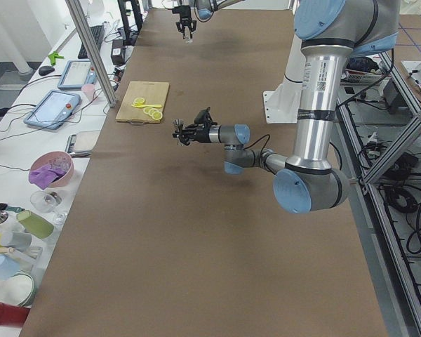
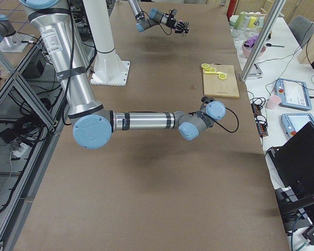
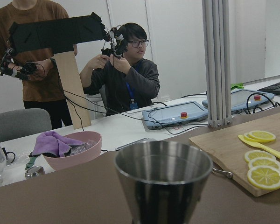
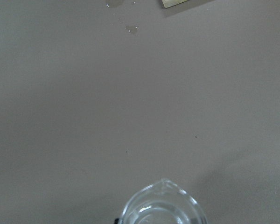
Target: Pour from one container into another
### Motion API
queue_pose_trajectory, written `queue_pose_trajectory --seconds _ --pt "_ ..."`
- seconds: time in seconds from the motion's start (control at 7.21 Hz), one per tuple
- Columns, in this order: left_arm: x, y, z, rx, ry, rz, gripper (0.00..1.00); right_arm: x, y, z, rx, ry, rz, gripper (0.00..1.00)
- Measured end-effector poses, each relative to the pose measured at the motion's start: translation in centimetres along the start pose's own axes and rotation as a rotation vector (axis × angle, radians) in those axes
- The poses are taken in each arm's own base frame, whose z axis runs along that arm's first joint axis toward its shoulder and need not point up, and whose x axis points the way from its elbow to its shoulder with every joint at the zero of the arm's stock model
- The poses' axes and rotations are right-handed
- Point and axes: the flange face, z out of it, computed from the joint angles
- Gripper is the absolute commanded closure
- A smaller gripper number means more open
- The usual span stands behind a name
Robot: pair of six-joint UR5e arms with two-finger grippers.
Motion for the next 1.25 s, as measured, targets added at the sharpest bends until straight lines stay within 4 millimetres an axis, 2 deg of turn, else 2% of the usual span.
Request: queue_pose_trajectory --seconds 0.28,0.69,0.97,1.25 --pt "0.8 -0.4 0.2 -0.051 -0.004 0.033 1.0 -0.6 0.7 0.1 0.032 0.014 0.042 1.0" --pt "1.5 0.3 0.4 -0.121 0.035 0.018 1.0 -1.3 2.4 1.2 0.094 0.062 0.017 1.0" --pt "2.0 0.7 0.6 -0.163 0.056 -0.009 1.0 -2.1 2.2 2.2 0.131 0.104 -0.071 1.0" --pt "2.7 0.7 0.7 -0.175 0.073 -0.029 1.0 -3.4 1.3 4.4 0.167 0.154 -0.168 1.0"
